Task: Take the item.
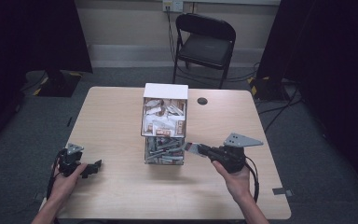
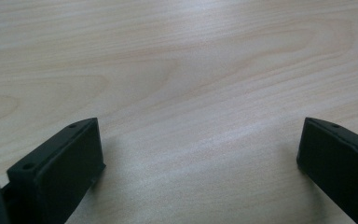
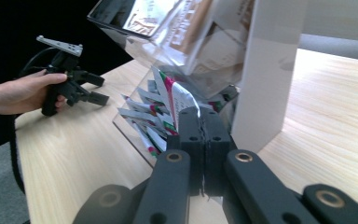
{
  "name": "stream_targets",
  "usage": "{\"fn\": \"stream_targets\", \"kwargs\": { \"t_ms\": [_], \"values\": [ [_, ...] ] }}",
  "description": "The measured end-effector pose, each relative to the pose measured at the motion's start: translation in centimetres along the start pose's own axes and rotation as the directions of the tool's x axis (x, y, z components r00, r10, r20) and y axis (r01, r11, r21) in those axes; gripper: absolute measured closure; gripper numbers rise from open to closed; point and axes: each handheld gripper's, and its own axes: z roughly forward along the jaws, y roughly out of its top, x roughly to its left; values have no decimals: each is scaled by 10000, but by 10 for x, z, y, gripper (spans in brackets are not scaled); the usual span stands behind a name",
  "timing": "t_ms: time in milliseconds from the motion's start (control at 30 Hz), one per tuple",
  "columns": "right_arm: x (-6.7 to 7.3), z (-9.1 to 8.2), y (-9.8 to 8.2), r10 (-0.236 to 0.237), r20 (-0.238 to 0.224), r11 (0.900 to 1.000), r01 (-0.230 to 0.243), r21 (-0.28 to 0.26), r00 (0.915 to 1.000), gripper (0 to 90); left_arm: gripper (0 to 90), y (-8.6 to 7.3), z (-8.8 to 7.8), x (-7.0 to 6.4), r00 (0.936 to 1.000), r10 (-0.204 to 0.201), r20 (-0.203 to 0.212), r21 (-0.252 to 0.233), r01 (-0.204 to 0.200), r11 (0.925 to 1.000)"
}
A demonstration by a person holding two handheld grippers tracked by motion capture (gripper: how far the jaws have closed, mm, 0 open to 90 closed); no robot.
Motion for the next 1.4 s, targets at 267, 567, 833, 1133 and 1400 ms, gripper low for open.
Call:
{"fn": "stream_targets", "kwargs": {
  "t_ms": [267, 567, 833, 1133, 1400],
  "values": [
    [-14, -3, 1, 33, 385, 9999, -38, 123, 9993, 893, 0, 0, 0, 0, 10000, -5, 1, -2, 5, 10000],
    [-32, 7, 1, 179, 657, 9985, -212, 503, 9977, 892, 0, 0, 0, 0, 10000, -1, -2, 0, 1, 10000],
    [-47, 23, -7, 405, 984, 9952, -489, 850, 9943, 892, 0, 0, 0, 0, 10000, 26, -1, 18, -26, 10000],
    [-59, 37, -22, 655, 1207, 9884, -810, 1285, 9905, 890, 0, 0, 0, 0, 10000, 24, -5, 16, -24, 10000],
    [-69, 48, -36, 863, 1273, 9781, -1083, 1777, 9881, 890, 0, 0, 0, 0, 10000, 21, -1, 14, -21, 10000]
  ]
}}
